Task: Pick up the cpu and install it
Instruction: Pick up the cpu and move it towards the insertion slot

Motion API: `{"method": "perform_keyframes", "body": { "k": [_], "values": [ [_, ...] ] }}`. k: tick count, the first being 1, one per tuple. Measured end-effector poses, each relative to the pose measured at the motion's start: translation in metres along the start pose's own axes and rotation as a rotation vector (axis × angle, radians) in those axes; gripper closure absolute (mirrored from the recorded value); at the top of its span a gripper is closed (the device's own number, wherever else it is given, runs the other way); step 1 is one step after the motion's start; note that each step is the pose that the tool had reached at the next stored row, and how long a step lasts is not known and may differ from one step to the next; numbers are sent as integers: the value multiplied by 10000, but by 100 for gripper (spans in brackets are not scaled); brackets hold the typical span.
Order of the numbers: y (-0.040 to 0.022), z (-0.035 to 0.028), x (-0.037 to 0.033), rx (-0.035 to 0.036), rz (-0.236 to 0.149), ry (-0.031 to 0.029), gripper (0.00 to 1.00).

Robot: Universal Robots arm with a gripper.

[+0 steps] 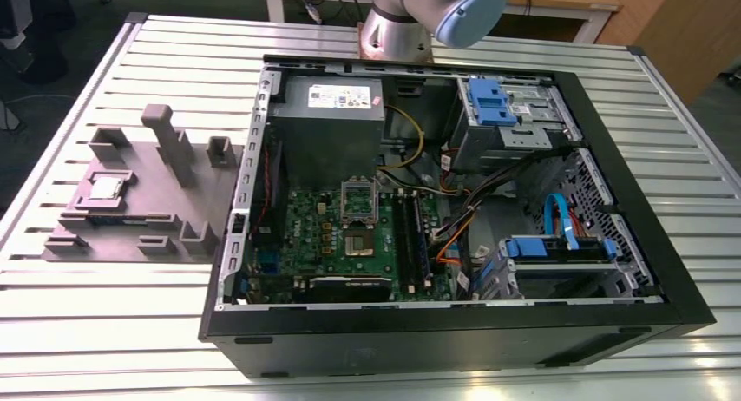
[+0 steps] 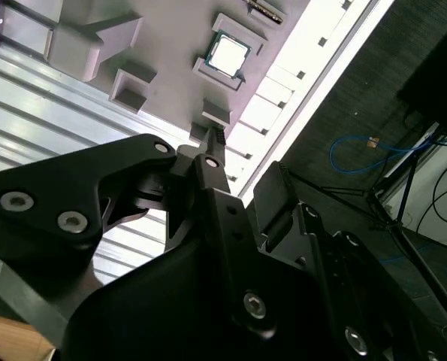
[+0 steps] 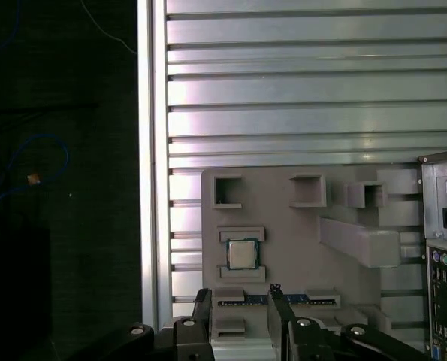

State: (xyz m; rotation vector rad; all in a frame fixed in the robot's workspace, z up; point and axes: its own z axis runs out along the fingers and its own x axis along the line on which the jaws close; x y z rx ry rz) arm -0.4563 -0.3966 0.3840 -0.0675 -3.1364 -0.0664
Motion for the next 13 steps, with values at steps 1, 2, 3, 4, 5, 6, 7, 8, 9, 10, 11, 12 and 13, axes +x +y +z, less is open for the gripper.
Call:
{"method": "perform_keyframes", "body": {
  "k": [1, 2, 3, 4, 5, 6, 7, 8, 9, 10, 11, 12, 13],
  "values": [
    [0, 0, 0, 1, 0, 1, 57],
    [0, 0, 0, 1, -1, 1, 57],
    [1, 1, 1, 0, -4, 0, 57],
    [2, 3, 3, 0, -23, 2, 57],
    [1, 8, 7, 0, -90, 6, 57],
    [1, 15, 9, 0, -198, 10, 57],
    [1, 21, 9, 2, -349, 18, 57],
    [0, 31, 10, 3, -498, 24, 57],
    [0, 37, 15, 2, -596, 28, 57],
    [0, 38, 15, 3, -619, 28, 57],
    [0, 37, 15, 3, -623, 30, 57],
    [0, 37, 15, 3, -622, 30, 57],
    [0, 37, 15, 3, -623, 30, 57]
  ]
}}
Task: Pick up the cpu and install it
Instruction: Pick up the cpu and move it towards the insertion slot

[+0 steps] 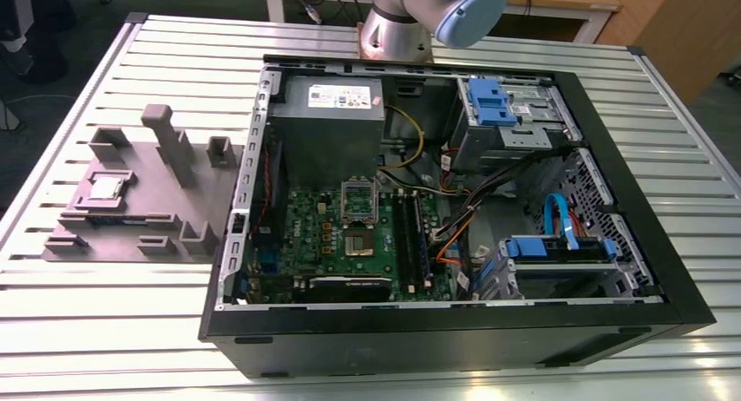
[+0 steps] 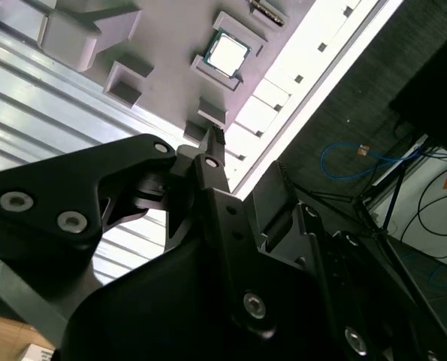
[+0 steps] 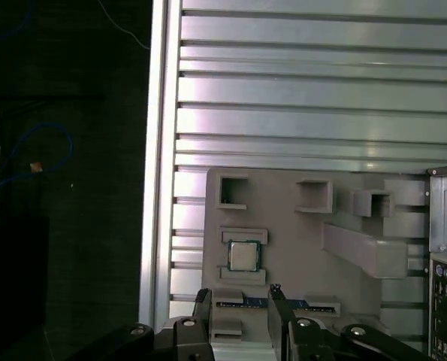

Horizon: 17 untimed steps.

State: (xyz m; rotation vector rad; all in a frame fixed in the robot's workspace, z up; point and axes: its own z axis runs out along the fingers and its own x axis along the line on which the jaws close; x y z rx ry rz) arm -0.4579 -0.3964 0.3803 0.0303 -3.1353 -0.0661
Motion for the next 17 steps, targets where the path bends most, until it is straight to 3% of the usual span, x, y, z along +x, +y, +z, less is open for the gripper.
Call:
{"method": "perform_keyframes", "body": {
  "k": [8, 10, 17],
  "values": [
    [0, 0, 0, 0, -1, 0, 57],
    [0, 0, 0, 0, -2, -1, 50],
    [0, 5, 0, 0, -1, -1, 50]
  ]
}}
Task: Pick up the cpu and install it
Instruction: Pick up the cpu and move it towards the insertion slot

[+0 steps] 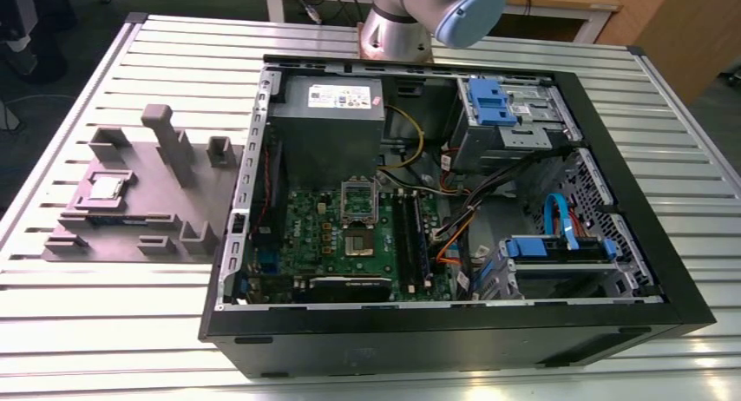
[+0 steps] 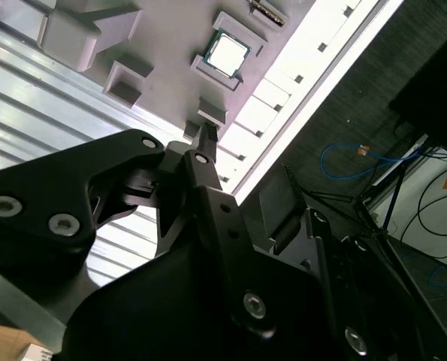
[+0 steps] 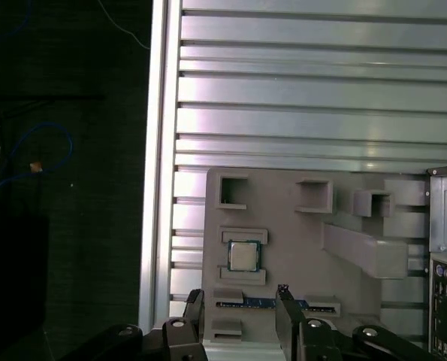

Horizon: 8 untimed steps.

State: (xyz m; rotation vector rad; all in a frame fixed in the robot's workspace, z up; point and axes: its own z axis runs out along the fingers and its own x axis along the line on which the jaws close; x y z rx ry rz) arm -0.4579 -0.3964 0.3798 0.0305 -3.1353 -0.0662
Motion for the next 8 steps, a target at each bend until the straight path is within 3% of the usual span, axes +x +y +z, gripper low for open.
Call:
{"method": "perform_keyframes", "body": {
  "k": [8],
  "values": [
    [-1, 34, 0, 0, 0, -1, 50]
  ]
}}
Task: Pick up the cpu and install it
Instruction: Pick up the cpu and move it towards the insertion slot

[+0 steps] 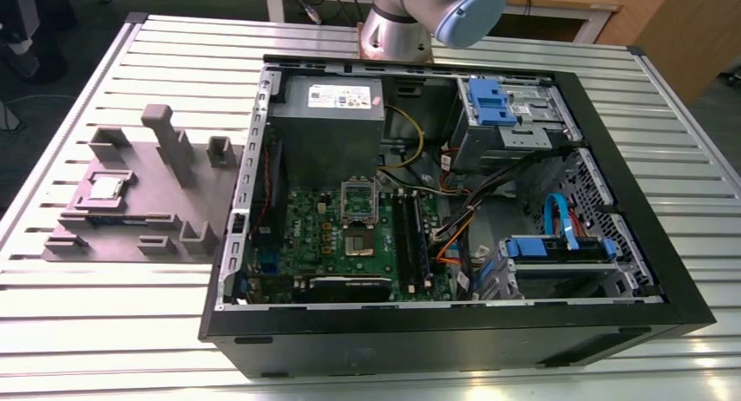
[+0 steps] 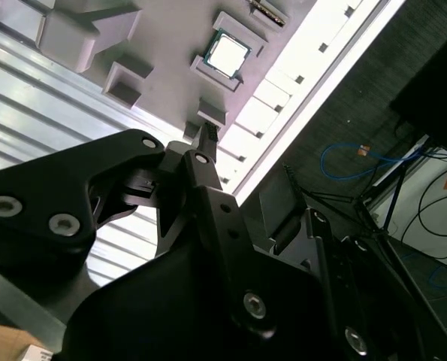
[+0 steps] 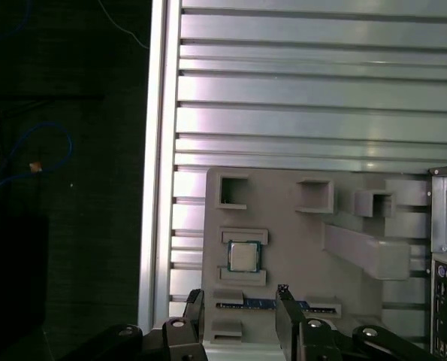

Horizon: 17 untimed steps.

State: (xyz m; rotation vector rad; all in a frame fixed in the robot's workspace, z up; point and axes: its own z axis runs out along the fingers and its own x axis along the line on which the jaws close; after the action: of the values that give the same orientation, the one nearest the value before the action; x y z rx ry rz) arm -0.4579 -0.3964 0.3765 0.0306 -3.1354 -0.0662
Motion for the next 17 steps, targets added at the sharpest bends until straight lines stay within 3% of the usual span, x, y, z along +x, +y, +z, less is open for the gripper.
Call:
{"method": "perform_keyframes", "body": {
  "k": [17],
  "values": [
    [-3, 87, 0, 0, 0, 0, 50]
  ]
}}
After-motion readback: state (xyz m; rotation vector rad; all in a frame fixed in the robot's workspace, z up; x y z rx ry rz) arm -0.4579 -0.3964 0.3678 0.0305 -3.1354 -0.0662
